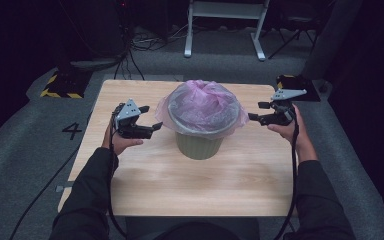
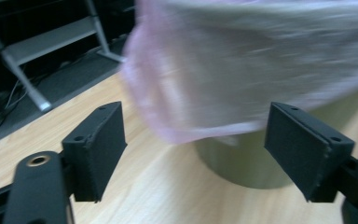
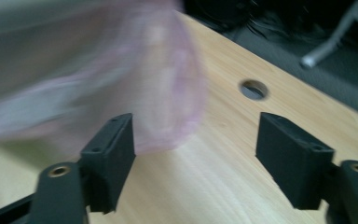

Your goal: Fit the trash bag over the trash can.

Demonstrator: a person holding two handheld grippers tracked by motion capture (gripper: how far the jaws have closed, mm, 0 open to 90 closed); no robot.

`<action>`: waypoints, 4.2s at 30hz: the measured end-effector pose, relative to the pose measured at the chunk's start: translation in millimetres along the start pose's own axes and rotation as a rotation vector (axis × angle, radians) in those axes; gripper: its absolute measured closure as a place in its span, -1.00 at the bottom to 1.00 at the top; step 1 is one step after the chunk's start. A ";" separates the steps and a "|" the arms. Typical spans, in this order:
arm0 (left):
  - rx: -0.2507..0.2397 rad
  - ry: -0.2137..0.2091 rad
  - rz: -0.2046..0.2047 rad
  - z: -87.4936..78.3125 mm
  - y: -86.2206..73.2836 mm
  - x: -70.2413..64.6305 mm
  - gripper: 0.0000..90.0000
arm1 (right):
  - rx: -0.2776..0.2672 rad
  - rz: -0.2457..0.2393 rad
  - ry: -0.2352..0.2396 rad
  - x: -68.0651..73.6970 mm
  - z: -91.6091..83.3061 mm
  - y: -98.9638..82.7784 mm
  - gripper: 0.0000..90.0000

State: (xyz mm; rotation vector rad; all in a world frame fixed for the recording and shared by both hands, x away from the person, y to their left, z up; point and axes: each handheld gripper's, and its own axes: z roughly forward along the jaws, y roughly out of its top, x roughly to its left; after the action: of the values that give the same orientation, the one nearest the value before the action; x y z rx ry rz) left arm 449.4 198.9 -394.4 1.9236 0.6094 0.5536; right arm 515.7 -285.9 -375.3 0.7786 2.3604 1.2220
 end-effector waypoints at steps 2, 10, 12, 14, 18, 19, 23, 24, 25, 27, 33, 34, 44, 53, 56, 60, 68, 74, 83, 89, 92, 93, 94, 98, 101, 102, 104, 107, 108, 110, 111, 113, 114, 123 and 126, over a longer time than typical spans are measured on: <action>0.012 -0.004 0.032 1.9 3.2 -10.0 -0.58 | -0.004 -0.072 0.029 17.1 -4.5 -0.1 -0.50; 0.043 0.061 0.097 14.2 12.4 -27.1 -0.27 | 0.000 -0.198 0.053 58.9 5.3 8.3 -0.46; 0.046 0.069 0.100 16.1 12.5 -25.2 0.06 | -0.006 -0.207 0.069 64.0 9.5 9.6 -0.08; 0.045 0.086 0.111 17.6 11.7 -23.7 0.39 | -0.007 -0.205 0.070 67.6 12.9 9.2 0.25; 0.034 0.077 0.123 19.9 9.0 -22.4 0.99 | -0.010 -0.210 0.080 72.6 16.5 5.9 0.82; 0.045 0.069 0.129 21.0 8.1 -22.9 1.00 | -0.028 -0.214 0.076 73.7 16.0 4.6 0.94; 0.079 0.040 0.162 23.0 0.9 -26.5 1.00 | -0.030 -0.204 0.095 76.0 15.6 -0.6 1.00; 0.086 0.036 0.168 23.3 -1.5 -28.1 1.00 | -0.020 -0.203 0.106 76.8 16.2 -3.1 1.00; 0.095 0.030 0.177 23.6 -4.4 -29.9 1.00 | -0.012 -0.205 0.121 77.9 17.1 -6.1 1.00; 0.106 0.000 0.189 24.1 -11.3 -33.9 1.00 | 0.011 -0.211 0.134 80.8 20.0 -12.7 1.00; 0.143 -0.046 0.237 29.3 -29.3 -48.9 1.00 | 0.062 -0.243 0.172 90.2 30.7 -24.7 1.00; 0.147 -0.050 0.238 29.0 -32.1 -51.4 1.00 | 0.069 -0.254 0.176 91.5 32.3 -27.5 1.00; 0.263 -0.058 0.187 45.8 -58.2 -43.1 1.00 | 0.174 -0.202 0.193 85.4 47.5 -50.3 1.00; 0.266 -0.033 0.016 36.8 -73.6 -34.7 -0.18 | 0.177 -0.122 0.240 71.2 51.2 -64.0 0.73; 0.263 -0.019 -0.031 26.9 -79.9 -36.2 -0.55 | 0.133 -0.102 0.264 71.5 38.6 -61.5 0.09; 0.272 -0.027 -0.100 13.1 -88.0 -37.3 -0.58 | 0.020 -0.081 0.263 74.0 5.8 -52.6 -0.37; 0.322 -0.015 -0.131 -0.7 -102.9 -40.7 -0.62 | -0.147 -0.066 0.175 77.3 -38.9 -18.7 -0.42; 0.337 -0.006 -0.133 -1.1 -109.5 -42.5 -0.61 | -0.168 -0.094 0.090 77.0 -40.8 25.6 -0.38; 0.363 0.011 -0.094 2.7 -111.8 -46.5 -0.62 | -0.170 -0.111 0.064 79.4 -23.8 88.8 -0.30; 0.368 0.005 -0.108 3.7 -111.9 -45.9 -0.65 | -0.080 -0.128 0.060 81.2 11.5 107.5 -0.28; 0.369 -0.001 -0.115 4.0 -112.1 -45.4 -0.65 | -0.036 -0.138 0.060 83.0 27.7 112.0 -0.27; 0.369 -0.001 -0.115 4.0 -112.1 -45.2 -0.65 | -0.020 -0.137 0.059 83.7 32.8 113.4 -0.25; 0.368 -0.002 -0.116 4.1 -112.1 -45.0 -0.65 | -0.004 -0.143 0.061 84.4 37.6 114.6 -0.25; 0.369 -0.003 -0.117 4.1 -112.1 -44.8 -0.65 | 0.074 -0.167 0.083 89.0 52.7 120.2 -0.24; 0.370 -0.003 -0.117 4.1 -112.1 -44.9 -0.65 | 0.145 -0.199 0.080 92.8 63.3 123.0 -0.25; 0.370 -0.003 -0.117 4.1 -112.1 -44.9 -0.65 | 0.168 -0.201 0.086 93.9 66.9 123.3 -0.26; 0.370 -0.003 -0.117 4.1 -112.1 -44.9 -0.65 | 0.205 -0.213 0.090 96.0 73.1 123.4 -0.27; 0.369 -0.003 -0.118 4.2 -112.1 -44.9 -0.65 | 0.247 -0.222 0.086 96.9 78.5 124.1 -0.27; 0.370 -0.004 -0.117 4.1 -112.1 -44.8 -0.65 | 0.257 -0.217 0.090 96.3 79.2 124.4 -0.27; 0.370 -0.004 -0.117 4.2 -112.1 -44.8 -0.65 | 0.280 -0.219 0.097 95.0 81.1 124.5 -0.30; 0.371 -0.005 -0.117 4.2 -112.1 -44.6 -0.65 | 0.297 -0.224 0.102 94.8 82.7 124.0 -0.32; 0.369 -0.004 -0.116 4.3 -112.1 -44.2 -0.65 | 0.335 -0.241 0.106 95.0 86.2 123.3 -0.33; 0.369 -0.006 -0.116 4.3 -112.1 -44.1 -0.65 | 0.351 -0.232 0.108 95.2 87.6 122.7 -0.33; 0.370 -0.017 -0.122 4.6 -112.2 -44.7 -0.65 | 0.429 -0.244 0.087 97.1 93.6 123.9 -0.41; 0.370 -0.017 -0.123 4.6 -112.2 -44.7 -0.65 | 0.378 -0.214 0.080 94.7 89.4 122.9 -0.45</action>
State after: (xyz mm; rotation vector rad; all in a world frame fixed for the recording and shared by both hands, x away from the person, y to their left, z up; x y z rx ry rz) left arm 398.6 209.2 -503.5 2.2139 0.8597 0.3630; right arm 528.3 -113.2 -329.7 0.5724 2.6993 0.7434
